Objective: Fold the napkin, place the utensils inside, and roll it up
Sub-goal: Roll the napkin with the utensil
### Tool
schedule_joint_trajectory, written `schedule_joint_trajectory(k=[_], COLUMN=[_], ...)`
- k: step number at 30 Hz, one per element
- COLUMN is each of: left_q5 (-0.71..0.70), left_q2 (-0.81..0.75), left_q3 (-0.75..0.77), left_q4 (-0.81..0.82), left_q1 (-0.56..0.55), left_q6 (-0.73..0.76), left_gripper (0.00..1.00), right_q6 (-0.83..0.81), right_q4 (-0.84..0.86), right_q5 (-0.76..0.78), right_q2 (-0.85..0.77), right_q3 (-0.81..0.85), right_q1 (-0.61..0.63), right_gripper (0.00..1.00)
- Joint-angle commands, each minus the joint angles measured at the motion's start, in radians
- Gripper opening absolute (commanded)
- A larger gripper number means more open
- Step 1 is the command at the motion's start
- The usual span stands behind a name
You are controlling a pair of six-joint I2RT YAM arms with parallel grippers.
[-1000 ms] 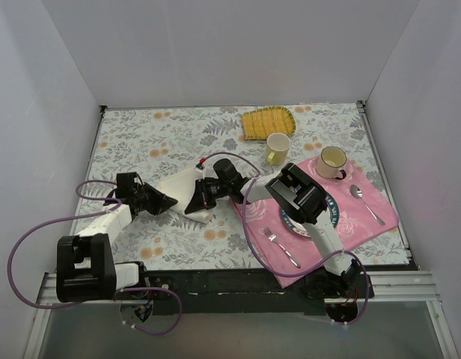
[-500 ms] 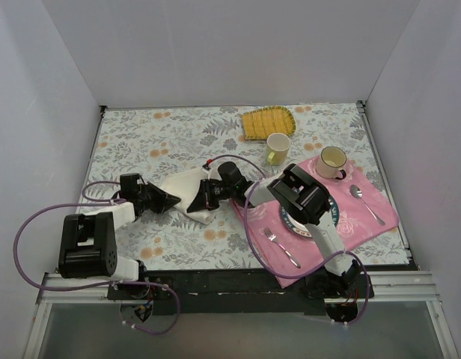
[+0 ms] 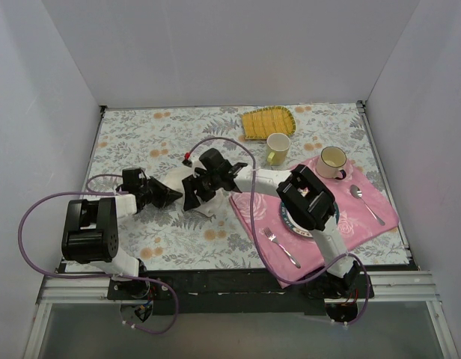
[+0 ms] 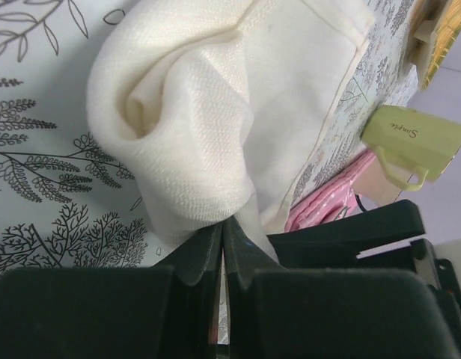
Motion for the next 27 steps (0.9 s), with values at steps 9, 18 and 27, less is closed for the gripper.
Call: schedule_joint_trajectory(k=[9,18,27], left_q5=[-0.088,-0.066,-0.167], left_q2=[-0.015,-0.020,-0.183], left_q3=[0.061,0.115,0.187], left_q4=[-0.173,-0.227,-0.403], left_q1=[-0.003,-0.003,-0.003], left_q6=[0.065,0.071,0.141], left_gripper=[0.00,0.00,0.31], right_q6=[-0.529,-0.520,-0.382], right_q4=[-0.363,-0.314,-0.312], right_q5=[0.522,0.602,0.391], right_q2=[0.014,0.053,0.079], right_q3=[0.215,0.189,0.190], right_q1=[0.135,0.172,0.132], right_gripper=[0.80,0.67,0.25])
